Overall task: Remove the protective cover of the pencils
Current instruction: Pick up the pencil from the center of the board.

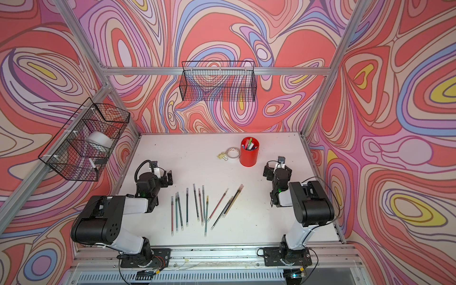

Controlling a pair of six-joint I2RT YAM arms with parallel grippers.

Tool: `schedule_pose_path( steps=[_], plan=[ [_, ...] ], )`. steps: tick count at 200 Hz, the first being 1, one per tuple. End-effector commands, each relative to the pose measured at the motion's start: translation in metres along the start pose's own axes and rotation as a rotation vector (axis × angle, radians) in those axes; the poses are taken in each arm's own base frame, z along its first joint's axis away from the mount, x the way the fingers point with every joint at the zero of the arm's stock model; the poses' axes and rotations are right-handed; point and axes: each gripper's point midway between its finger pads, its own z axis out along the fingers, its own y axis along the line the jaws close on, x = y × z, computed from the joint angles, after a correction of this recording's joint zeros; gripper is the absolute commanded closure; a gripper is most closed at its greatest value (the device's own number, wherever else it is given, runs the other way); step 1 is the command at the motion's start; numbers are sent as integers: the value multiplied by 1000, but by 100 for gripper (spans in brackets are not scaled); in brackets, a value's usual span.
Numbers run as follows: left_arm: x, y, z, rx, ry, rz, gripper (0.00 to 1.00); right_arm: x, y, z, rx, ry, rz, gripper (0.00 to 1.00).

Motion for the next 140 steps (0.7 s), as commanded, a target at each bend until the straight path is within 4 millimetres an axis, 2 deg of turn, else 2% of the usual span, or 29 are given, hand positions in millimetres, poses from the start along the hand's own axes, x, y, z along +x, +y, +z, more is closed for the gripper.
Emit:
schedule_pose_path(
  steps=[1, 25, 43, 69, 84, 96, 105, 113, 117, 126, 132, 140],
  plan=[
    [-3, 0, 0, 1, -10, 8, 0, -4, -2, 0, 6, -13, 8, 2],
    [-5, 2, -2, -10, -25, 5, 0, -4, -3, -1, 7, -15, 9, 2],
    [-17, 12, -23, -63, -123, -26, 0, -14, -9, -9, 36, -26, 30, 2],
    [-38, 28, -71, -153, -250, -96, 0, -53, -29, -22, 172, 25, 94, 2],
    [-42, 36, -87, -195, -141, -209, 0, -83, -26, -29, 163, 56, 147, 2],
    [-57, 41, -103, -221, -94, -272, 0, -105, -32, -37, 211, 104, 279, 2],
    [-73, 40, -115, -213, -82, -297, 0, -108, -39, -48, 275, 190, 360, 2],
    [-80, 39, -126, -208, -57, -329, 0, -114, -33, -51, 250, 247, 364, 2],
    [-95, 40, -134, -209, -67, -356, 0, -116, -28, -51, 223, 281, 349, 2],
    [-101, 42, -147, -227, -27, -420, 0, -115, -19, -54, 194, 358, 365, 2],
    [-93, 46, -158, -269, 45, -488, 0, -113, -10, -54, 147, 400, 387, 2],
    [-83, 51, -176, -339, 156, -587, 0, -113, 15, -53, 10, 433, 411, 2]
  ],
)
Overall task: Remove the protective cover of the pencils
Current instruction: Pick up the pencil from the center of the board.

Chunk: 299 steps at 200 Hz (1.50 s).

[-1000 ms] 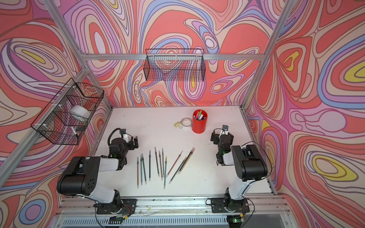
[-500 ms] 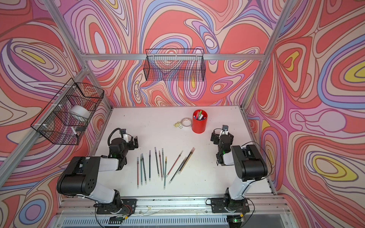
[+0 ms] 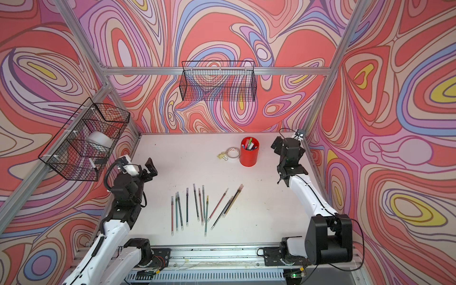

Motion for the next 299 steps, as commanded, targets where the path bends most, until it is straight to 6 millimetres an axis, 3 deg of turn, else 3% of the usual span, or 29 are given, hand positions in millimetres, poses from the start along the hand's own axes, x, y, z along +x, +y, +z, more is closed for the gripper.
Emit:
schedule_pose_path(
  steps=[1, 14, 27, 59, 82, 104, 138, 176, 193, 212, 239, 271, 299],
  plan=[
    [56, 46, -47, -306, 406, -177, 0, 90, 3, -15, -45, 434, 37, 2],
    [54, 71, -76, -510, 489, -210, 0, 101, 31, -26, -204, 494, 108, 2],
    [55, 92, -100, -685, 547, -233, 0, 106, 35, -42, -226, 497, 168, 1],
    [85, 82, -110, -706, 815, -226, 0, 100, 68, -98, -323, 435, 129, 2],
    [103, 72, -108, -638, 875, -259, 4, 120, 89, -126, -313, 541, 102, 9],
    [104, 55, -104, -466, 779, -358, 4, 145, 124, -162, -375, 605, 72, 22],
    [124, 52, -111, -362, 695, -484, 0, 202, 192, -224, -474, 696, -13, 37],
    [136, 55, -124, -399, 790, -458, 0, 287, 277, -320, -615, 774, -129, 51],
    [139, 53, -120, -398, 822, -435, 2, 326, 309, -360, -678, 822, -185, 57],
    [146, 50, -115, -386, 853, -425, 4, 371, 328, -388, -697, 885, -267, 64],
    [156, 50, -113, -389, 890, -421, 6, 412, 337, -405, -716, 955, -320, 65],
    [160, 52, -109, -391, 905, -433, 7, 448, 326, -396, -652, 994, -373, 68],
    [155, 59, -103, -402, 913, -472, 9, 462, 329, -392, -636, 985, -416, 68]
  ],
)
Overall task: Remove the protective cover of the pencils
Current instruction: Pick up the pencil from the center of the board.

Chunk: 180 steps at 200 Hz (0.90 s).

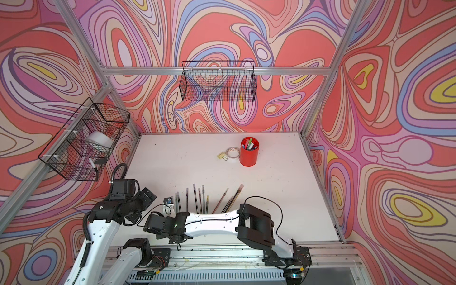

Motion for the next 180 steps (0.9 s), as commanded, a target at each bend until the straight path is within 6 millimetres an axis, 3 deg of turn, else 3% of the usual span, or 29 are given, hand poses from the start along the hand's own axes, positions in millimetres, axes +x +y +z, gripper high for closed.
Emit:
schedule_pose_path(
  steps=[1, 31, 81, 108, 180],
  plan=[
    [-6, 2, 2, 6, 24, -21, 9, 0, 0, 10, 30, 13, -9, 68],
    [-14, 0, 3, 46, 74, -69, 13, -3, -7, 24, 101, 26, -38, 70],
    [-20, -2, -5, 49, 57, -28, 10, -6, -24, 53, 187, 56, -60, 74],
    [-18, -2, -5, 51, 71, -32, 14, -10, -25, 55, 213, 44, -75, 74],
    [-18, 4, -12, 41, 31, -33, 13, -11, -38, 53, 271, 29, -75, 72]
  ],
)
